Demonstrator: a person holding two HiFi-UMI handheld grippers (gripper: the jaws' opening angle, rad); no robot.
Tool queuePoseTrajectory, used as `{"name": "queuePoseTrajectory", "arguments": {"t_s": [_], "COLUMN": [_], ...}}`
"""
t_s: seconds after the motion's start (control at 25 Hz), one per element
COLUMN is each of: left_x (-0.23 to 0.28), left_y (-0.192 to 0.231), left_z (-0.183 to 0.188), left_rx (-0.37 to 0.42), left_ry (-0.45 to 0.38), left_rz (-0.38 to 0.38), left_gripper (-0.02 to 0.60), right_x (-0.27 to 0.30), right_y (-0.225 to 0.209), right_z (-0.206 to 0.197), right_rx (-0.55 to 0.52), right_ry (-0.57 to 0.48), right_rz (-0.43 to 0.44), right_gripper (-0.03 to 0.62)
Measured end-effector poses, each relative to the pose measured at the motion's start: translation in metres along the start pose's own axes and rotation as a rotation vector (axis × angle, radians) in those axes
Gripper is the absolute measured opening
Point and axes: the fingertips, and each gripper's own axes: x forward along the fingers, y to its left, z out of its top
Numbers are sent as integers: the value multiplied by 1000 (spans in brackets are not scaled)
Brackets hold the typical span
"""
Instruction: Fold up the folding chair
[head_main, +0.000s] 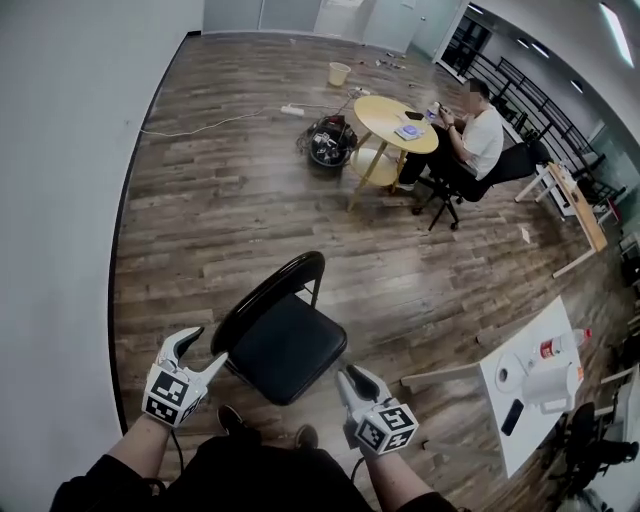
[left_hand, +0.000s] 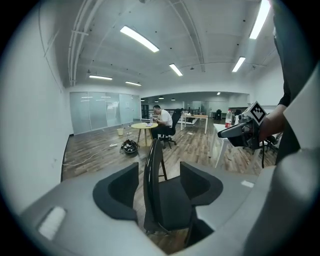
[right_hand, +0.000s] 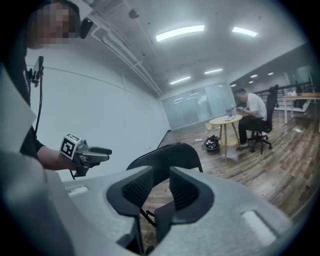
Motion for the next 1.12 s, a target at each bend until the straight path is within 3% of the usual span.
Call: {"name": "queuePoseTrajectory", "arguments": {"t_s": [0.2, 0.4, 0.88, 1.12], "left_x": [29, 58, 102, 114], "left_y": [20, 27, 32, 31], "left_z": [-9, -25, -54, -56], "left_rx": [33, 42, 22, 2], "left_ry": [42, 122, 348, 414], "left_rz": [-74, -117, -126, -112], "left_gripper": [295, 319, 334, 333], "right_x": [18, 37, 81, 100], "right_y": [-6, -17, -88, -123], "right_z": [-16, -45, -164, -209], "right_rx": [69, 132, 354, 424], "right_ry": [26, 82, 317, 378], "right_rz": [-86, -104, -89, -98], "right_gripper": [123, 160, 224, 245]}}
